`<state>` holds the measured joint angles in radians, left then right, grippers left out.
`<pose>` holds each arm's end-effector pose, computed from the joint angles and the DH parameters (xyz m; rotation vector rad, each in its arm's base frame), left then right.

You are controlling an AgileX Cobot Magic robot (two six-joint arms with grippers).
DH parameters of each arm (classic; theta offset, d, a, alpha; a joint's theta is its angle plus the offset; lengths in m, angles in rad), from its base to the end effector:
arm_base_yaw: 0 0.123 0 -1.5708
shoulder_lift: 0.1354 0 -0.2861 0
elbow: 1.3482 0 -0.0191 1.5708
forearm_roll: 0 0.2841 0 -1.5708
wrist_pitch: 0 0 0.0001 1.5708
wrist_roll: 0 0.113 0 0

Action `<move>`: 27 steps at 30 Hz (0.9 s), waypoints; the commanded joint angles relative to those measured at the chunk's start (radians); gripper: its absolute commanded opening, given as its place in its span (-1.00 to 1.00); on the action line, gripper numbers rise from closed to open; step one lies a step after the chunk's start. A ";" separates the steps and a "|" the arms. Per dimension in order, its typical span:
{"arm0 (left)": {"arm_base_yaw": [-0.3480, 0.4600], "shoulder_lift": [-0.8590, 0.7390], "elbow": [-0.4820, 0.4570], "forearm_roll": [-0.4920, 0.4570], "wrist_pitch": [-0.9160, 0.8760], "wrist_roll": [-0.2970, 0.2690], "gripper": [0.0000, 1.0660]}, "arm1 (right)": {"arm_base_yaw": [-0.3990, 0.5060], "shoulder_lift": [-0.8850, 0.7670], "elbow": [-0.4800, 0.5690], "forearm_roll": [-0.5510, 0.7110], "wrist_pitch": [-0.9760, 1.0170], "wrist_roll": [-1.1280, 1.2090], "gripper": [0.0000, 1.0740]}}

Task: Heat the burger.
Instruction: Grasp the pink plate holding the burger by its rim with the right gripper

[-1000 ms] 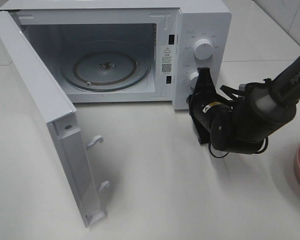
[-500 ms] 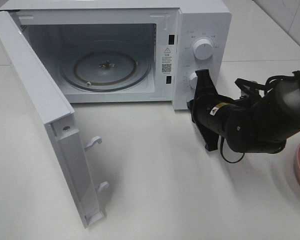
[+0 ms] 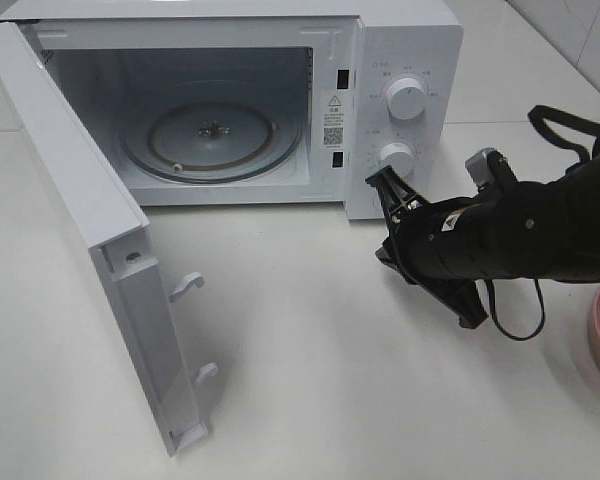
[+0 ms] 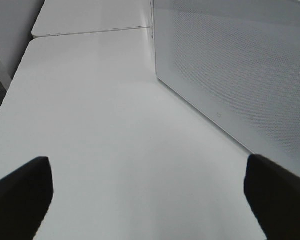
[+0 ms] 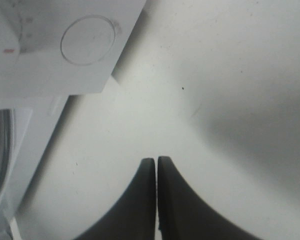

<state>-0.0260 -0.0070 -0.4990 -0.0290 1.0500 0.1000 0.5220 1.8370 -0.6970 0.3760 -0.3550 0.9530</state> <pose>0.0424 -0.0039 0.2844 0.1289 2.0232 0.0121 0.3134 0.1637 0.0749 0.9898 2.2059 0.7723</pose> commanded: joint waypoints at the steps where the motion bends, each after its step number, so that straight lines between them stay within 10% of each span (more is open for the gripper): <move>1: -0.006 -0.021 0.002 -0.003 -0.010 0.001 0.81 | -0.005 -0.072 0.000 -0.013 0.140 -0.202 -0.94; 16: -0.006 -0.021 0.002 -0.003 -0.010 0.001 0.81 | -0.008 -0.263 -0.001 -0.029 0.547 -0.742 -0.85; 27: -0.006 -0.021 0.002 -0.003 -0.010 0.001 0.81 | -0.033 -0.447 -0.001 -0.302 0.890 -0.779 -0.78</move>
<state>-0.0260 -0.0070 -0.4990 -0.0290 1.0500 0.1000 0.5030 1.4170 -0.6950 0.1150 0.4840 0.1850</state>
